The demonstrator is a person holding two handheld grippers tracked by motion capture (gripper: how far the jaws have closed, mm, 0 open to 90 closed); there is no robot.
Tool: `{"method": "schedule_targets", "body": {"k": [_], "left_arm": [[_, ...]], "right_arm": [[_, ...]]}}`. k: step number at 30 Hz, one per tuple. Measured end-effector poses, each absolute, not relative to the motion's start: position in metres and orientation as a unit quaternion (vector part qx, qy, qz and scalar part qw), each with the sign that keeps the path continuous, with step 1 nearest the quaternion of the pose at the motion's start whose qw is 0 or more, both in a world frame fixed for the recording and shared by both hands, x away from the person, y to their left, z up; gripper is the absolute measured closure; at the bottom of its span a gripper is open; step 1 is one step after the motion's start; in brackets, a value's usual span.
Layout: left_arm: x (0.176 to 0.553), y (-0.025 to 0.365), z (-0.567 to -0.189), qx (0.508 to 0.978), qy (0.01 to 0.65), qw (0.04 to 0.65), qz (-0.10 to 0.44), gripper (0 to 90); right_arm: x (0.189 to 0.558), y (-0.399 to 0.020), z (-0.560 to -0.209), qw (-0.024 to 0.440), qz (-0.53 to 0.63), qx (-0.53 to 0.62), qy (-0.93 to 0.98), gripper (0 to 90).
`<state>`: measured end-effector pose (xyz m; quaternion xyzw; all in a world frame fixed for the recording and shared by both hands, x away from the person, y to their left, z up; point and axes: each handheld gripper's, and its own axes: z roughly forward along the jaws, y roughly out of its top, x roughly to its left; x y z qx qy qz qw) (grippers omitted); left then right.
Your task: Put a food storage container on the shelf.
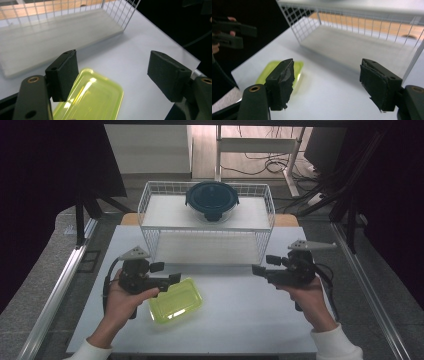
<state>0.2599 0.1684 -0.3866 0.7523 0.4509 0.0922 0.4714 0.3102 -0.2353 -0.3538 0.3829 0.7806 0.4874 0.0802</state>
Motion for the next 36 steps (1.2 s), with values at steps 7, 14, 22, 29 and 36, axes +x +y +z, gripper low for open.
{"method": "schedule_targets", "body": {"k": [7,14,22,29,36], "left_arm": [[0.241,0.179,-0.407,0.758,0.461,0.451,0.096,24.5],[0.223,0.189,-0.425,0.76,0.481,0.423,0.108,24.6],[0.215,0.196,-0.442,0.77,0.491,0.389,0.121,27.5],[0.213,0.204,-0.443,0.761,0.504,0.389,0.125,27.4],[0.211,0.21,-0.446,0.756,0.511,0.392,0.115,27.2]], "right_arm": [[0.282,-0.242,-0.385,0.092,0.463,0.387,0.792,28.3],[0.266,-0.252,-0.413,0.086,0.445,0.4,0.797,28.5],[0.267,-0.251,-0.428,0.08,0.433,0.399,0.804,28.5],[0.268,-0.249,-0.433,0.088,0.421,0.397,0.811,28.5],[0.267,-0.248,-0.434,0.087,0.418,0.397,0.812,28.5]]}}
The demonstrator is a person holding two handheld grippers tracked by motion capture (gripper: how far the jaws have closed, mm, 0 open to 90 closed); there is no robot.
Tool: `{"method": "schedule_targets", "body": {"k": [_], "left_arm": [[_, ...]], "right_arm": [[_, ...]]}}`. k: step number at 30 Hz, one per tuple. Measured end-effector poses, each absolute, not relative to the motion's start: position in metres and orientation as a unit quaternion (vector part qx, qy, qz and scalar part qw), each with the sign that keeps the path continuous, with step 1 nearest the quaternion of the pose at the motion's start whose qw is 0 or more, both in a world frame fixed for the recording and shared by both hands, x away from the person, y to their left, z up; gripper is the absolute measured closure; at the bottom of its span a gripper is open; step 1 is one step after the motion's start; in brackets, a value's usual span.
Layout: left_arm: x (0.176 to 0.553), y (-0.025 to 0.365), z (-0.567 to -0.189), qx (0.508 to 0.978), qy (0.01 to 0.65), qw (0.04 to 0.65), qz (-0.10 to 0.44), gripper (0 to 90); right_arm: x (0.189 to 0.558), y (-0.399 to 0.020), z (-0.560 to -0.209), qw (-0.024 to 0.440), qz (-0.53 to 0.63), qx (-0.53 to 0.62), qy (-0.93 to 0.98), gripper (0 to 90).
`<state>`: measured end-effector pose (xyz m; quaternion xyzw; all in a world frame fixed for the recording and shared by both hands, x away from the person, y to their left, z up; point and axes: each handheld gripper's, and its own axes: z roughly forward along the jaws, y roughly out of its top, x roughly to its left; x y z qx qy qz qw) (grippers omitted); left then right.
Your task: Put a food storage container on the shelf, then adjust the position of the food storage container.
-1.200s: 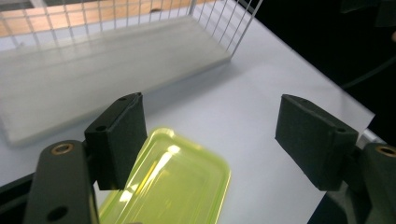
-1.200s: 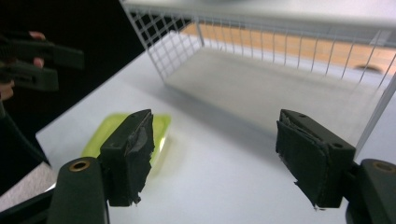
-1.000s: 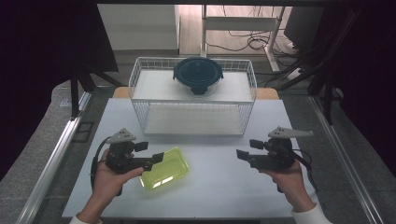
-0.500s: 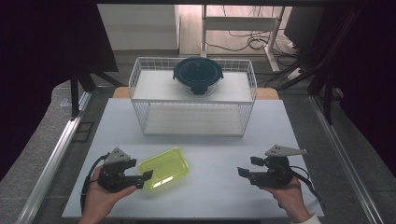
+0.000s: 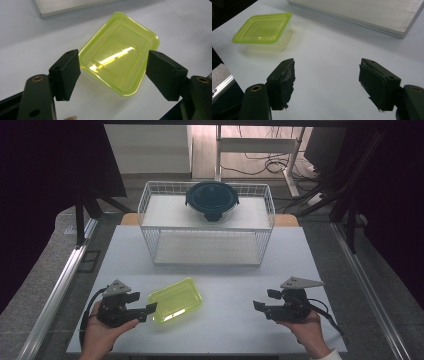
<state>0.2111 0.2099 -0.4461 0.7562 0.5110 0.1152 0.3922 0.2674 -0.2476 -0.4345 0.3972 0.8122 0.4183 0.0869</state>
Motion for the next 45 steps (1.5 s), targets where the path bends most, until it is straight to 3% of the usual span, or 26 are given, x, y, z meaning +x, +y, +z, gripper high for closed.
{"method": "schedule_targets", "body": {"k": [12,20,27,30,45], "left_arm": [[0.204,0.23,-0.45,0.75,0.533,0.372,0.119,34.4],[0.204,0.237,-0.472,0.761,0.551,0.321,0.116,53.2],[0.211,0.239,-0.489,0.776,0.553,0.292,0.08,80.5],[0.214,0.236,-0.494,0.782,0.549,0.289,0.061,86.9],[0.244,0.211,-0.502,0.797,0.54,0.268,0.047,90.0]], "right_arm": [[0.268,-0.248,-0.435,0.074,0.421,0.402,0.81,28.4],[0.27,-0.248,-0.438,0.065,0.417,0.411,0.808,28.5],[0.272,-0.249,-0.441,0.064,0.415,0.413,0.808,28.4],[0.271,-0.249,-0.441,0.063,0.414,0.413,0.809,28.4],[0.273,-0.249,-0.443,0.058,0.413,0.419,0.807,28.4]]}}
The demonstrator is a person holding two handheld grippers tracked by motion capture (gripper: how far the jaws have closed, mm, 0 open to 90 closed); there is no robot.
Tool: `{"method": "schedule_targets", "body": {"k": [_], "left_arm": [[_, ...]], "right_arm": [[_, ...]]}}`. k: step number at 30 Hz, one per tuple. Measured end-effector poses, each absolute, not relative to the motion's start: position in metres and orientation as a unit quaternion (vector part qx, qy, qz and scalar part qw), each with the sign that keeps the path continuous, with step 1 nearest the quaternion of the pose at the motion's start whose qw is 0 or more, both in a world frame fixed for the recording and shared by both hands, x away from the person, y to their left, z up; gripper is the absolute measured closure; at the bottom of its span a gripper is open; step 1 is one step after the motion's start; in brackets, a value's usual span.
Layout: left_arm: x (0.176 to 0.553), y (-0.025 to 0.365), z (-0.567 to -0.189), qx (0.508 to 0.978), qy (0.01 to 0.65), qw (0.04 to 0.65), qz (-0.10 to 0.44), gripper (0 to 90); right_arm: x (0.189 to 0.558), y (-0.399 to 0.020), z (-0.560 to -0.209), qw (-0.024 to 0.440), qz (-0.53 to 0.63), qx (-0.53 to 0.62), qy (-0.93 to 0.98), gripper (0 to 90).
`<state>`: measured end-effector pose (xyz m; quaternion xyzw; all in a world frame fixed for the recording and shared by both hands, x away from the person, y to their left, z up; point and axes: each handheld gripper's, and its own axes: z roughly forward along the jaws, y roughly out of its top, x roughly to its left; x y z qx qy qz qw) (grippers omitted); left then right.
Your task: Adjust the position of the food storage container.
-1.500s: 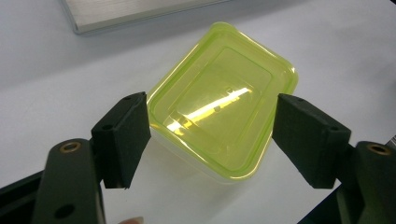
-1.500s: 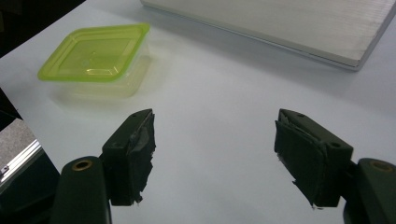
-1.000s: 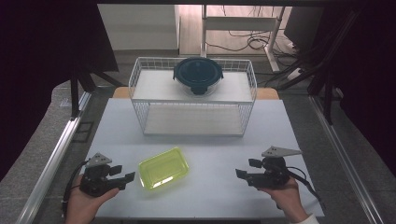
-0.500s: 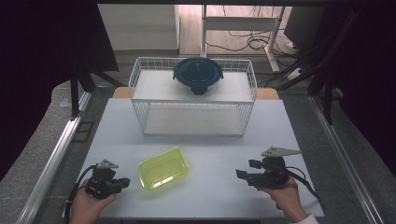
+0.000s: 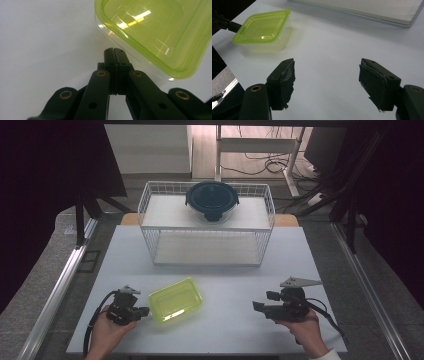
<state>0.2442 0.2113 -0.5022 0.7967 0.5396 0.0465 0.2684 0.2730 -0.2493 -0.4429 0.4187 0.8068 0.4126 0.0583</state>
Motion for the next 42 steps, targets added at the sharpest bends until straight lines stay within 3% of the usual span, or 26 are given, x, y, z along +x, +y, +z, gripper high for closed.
{"method": "schedule_targets", "body": {"k": [42], "left_arm": [[0.322,0.133,-0.511,0.826,0.501,0.26,0.02,90.0]], "right_arm": [[0.278,-0.255,-0.446,0.054,0.412,0.44,0.796,27.8]]}}
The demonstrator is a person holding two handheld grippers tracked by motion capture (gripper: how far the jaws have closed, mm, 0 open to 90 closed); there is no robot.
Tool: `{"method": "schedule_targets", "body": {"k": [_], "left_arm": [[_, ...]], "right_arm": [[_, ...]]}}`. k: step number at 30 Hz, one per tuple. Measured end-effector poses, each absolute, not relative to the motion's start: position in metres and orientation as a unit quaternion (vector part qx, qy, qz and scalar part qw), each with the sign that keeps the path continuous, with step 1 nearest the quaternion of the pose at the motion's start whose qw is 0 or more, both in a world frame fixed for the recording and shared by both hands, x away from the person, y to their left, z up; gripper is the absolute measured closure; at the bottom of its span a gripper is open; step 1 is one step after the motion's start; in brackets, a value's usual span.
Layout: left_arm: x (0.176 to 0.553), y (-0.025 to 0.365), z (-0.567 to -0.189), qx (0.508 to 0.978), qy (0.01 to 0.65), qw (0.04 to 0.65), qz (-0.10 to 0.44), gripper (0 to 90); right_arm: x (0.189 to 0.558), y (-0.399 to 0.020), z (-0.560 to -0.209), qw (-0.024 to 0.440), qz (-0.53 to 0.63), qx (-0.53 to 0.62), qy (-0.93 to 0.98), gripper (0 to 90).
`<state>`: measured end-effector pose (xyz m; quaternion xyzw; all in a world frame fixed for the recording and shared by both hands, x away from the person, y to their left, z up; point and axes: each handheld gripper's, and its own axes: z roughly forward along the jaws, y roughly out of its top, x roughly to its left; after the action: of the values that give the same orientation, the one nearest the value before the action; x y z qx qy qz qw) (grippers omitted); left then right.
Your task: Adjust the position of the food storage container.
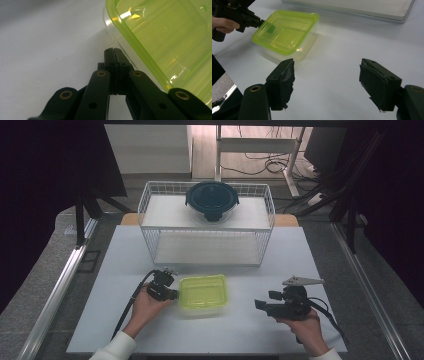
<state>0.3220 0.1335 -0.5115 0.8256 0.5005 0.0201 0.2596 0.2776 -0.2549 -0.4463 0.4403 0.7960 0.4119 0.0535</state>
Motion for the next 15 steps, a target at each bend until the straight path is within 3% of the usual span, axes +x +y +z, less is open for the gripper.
{"method": "schedule_targets", "body": {"k": [6,15], "left_arm": [[0.327,0.121,-0.511,0.83,0.493,0.261,0.019,90.0],[0.328,0.121,-0.51,0.827,0.497,0.262,0.026,90.0]], "right_arm": [[0.278,-0.255,-0.444,0.023,0.435,0.438,0.787,27.6],[0.278,-0.253,-0.447,0.028,0.424,0.431,0.796,25.6]]}}
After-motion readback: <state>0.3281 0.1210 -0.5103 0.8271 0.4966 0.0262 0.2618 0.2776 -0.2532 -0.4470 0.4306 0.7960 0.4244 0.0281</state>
